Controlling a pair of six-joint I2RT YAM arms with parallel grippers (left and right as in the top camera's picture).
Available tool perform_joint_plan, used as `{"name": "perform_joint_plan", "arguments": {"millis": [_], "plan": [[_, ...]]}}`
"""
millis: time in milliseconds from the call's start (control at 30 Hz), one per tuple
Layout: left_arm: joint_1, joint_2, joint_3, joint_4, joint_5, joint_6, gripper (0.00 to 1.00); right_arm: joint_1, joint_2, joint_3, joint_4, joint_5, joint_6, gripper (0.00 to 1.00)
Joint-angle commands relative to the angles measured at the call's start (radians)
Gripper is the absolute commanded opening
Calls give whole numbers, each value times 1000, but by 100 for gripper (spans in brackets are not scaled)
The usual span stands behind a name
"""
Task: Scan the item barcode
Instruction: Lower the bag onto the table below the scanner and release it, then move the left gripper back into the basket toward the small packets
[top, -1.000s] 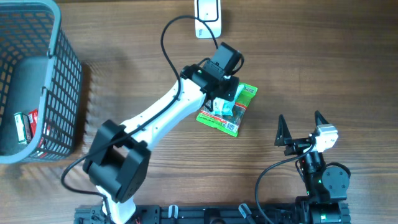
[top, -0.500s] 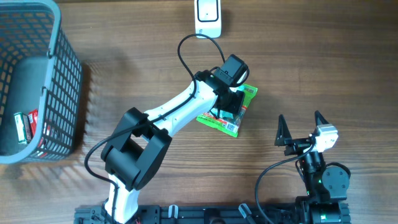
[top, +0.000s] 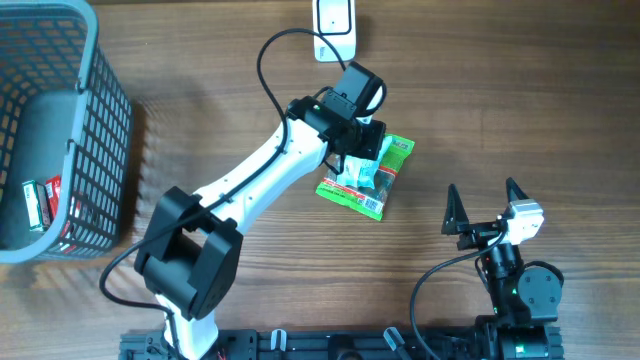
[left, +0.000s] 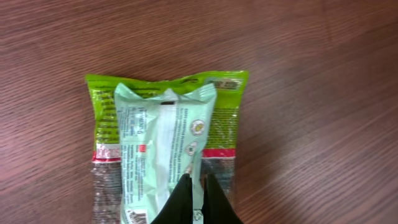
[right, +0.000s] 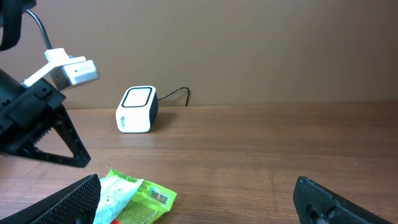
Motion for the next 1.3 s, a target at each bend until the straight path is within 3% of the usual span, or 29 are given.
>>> {"name": "perform_joint_plan", "arguments": {"millis": [0,367,600,767,900,1133,1267], "plan": [[-14,54,-36,-8,-20,5,4,-3,-1,-1,6,-2,-3,100],[-80,154,-72,6,29,-11,4,-3,-1,-1,6,-2,-3,100],[-24,29,19,3,27,16,36,-3,-1,-1,6,-2,-3,100],[69,-24,26,-44,-114,-40,26,-3,-1,-1,6,-2,-3,100],[145,-9,-3,-82,-117,-40,16,-3,-1,-1,6,-2,-3,100],[193,51,-120,-80,-108,-40,16,-3,-1,-1,6,-2,-3,100],[166,76,-204,-1,-27,-40,16,-3,-1,-1,6,-2,-3,100]]}}
